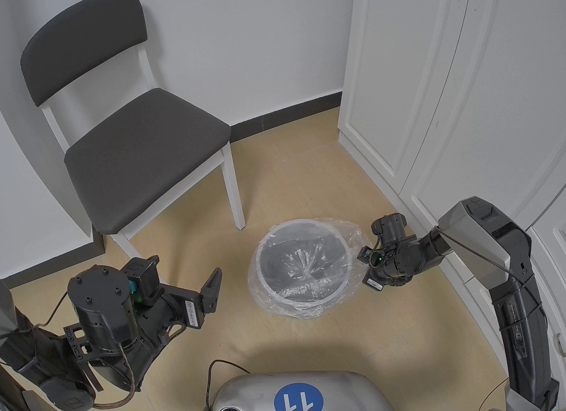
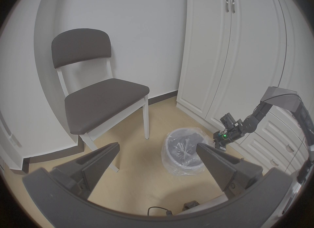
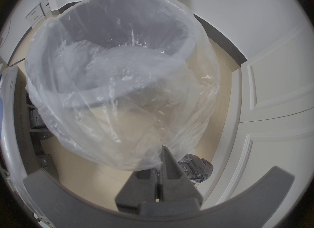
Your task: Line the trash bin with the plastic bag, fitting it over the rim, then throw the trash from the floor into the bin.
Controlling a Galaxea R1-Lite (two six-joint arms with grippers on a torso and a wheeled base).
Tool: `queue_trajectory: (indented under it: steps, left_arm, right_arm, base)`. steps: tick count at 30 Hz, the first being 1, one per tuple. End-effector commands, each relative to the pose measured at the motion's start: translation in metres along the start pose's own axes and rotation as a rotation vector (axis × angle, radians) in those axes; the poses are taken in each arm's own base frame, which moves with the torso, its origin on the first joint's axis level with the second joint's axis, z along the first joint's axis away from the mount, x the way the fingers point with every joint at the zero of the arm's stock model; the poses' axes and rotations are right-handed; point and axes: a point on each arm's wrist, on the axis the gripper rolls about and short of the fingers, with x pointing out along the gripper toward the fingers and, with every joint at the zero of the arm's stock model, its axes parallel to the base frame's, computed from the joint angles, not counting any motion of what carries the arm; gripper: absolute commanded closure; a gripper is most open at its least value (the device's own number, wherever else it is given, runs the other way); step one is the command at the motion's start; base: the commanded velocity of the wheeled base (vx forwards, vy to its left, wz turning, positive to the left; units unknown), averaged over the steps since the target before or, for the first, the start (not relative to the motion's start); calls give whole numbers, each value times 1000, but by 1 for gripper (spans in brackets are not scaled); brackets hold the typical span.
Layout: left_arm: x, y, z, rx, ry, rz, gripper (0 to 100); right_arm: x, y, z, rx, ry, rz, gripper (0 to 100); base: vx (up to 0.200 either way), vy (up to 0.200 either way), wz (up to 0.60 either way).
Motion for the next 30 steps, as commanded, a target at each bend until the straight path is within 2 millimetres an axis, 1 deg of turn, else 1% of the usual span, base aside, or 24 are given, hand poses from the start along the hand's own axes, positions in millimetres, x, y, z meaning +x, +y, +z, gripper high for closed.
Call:
queue_trajectory:
  steps: [1,3,7,8,11,14,15,16,17,18,19,20,21,22,24,27,30]
  left_arm:
    - [2,0,-3,7,6,3,0]
    - [2,0,-3,4,-2,2,0]
    - [1,0,-4,6,2,2,0]
    - [1,0,-3,5,0,2,0]
    - [1,0,-3,5,0,2,0]
    - [1,0,-4,6,2,2,0]
    - [1,0,-3,5,0,2,0]
    - [1,0,-4,6,2,2,0]
    - [1,0,-3,4,-1,2,0]
    - [1,0,-3,4,-1,2,0]
    - [1,0,-3,4,-1,2,0]
    - [1,0,-3,6,-1,0,0]
    - [1,0,-3,8,-1,0,0]
    - [1,0,-3,8,-1,0,0]
    - [-1,1,-1,4,-10,-1,0]
    - [-3,1,2,-2,-22,-2,0]
    - [-5,2,4,-8,-32,-6,0]
  right_arm:
    - [6,-1,1,9,-45,-27,100]
    - [9,-1,4,9,-93,-47,100]
    - [12,0,3,10,-105,-55,100]
    - [11,0,4,9,-107,-53,0]
    - [10,0,3,9,-110,-44,0]
    - [4,-1,-1,10,-111,-25,0]
    - [-6,-3,-3,13,-107,-16,0]
    - [-8,-5,-4,14,-106,-16,0]
    - [-21,-8,-7,17,-110,-6,0]
    - [-28,-10,-9,21,-115,1,0]
    - [-31,-11,-10,23,-115,4,0]
    - [-45,-16,-14,31,-121,7,0]
    - [-50,-17,-15,34,-123,9,0]
    - [-50,-17,-15,34,-123,9,0]
    - [-71,-22,-21,45,-131,13,0]
    - [-81,-23,-22,50,-149,7,0]
    - [-80,-24,-22,64,-157,-26,0]
  base:
    - [0,0,0]
    - [0,0,0]
    - [0,0,0]
    - [0,0,0]
    - [0,0,0]
    - [0,0,0]
    - [0,0,0]
    - [0,0,0]
    - [0,0,0]
    - [0,0,0]
    - [0,0,0]
    - [0,0,0]
    - [0,0,0]
    - [0,0,0]
    - [0,0,0]
    - [0,0,0]
    - [0,0,0]
